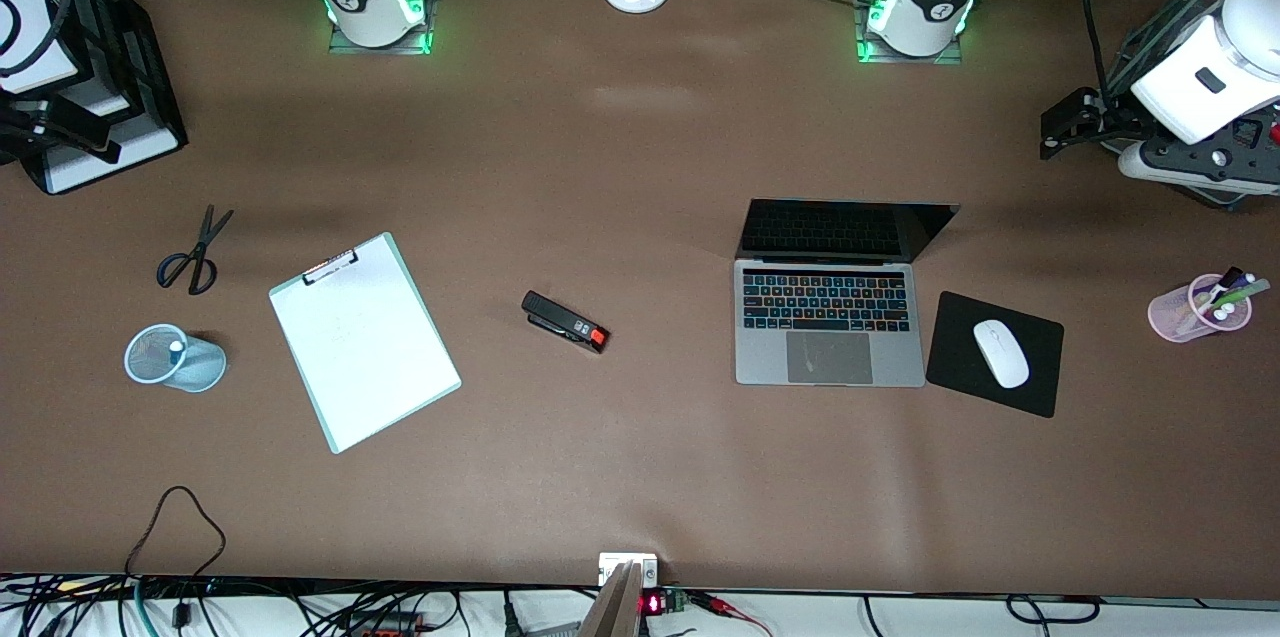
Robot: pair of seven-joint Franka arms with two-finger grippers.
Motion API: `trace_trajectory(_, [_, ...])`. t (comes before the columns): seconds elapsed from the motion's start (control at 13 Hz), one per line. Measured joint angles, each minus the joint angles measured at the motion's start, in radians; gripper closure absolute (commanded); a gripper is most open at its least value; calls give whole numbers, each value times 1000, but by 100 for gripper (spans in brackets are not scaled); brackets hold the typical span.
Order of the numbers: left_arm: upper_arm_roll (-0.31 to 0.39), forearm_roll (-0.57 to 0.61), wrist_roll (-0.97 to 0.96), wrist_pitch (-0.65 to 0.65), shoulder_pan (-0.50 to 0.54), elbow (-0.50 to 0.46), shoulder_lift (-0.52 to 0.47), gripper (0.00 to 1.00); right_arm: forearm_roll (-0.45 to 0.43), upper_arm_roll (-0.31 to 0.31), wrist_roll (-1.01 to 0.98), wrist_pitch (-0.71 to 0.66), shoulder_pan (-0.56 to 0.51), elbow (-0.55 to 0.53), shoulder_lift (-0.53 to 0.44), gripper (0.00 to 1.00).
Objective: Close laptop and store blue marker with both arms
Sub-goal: 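Reach the left gripper toward the open laptop lid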
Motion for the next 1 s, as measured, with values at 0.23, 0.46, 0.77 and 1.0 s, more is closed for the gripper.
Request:
trace_trajectory(0.23, [0,0,0,-18,0,8,5,0,0,0,0,0,0,0,0,0])
trace_trajectory(0.46, [-1,0,0,-24,0,9,5,0,0,0,0,0,2,0,1,0])
trace_trajectory(0.77, [-16,-32,0,-135,-15,8,12,43,0,0,0,0,7,-1,8,0])
trace_trajectory(1.0, [-41,-64,-10,-166,-33,3,46,45,0,1,0,1,9,-1,12,0])
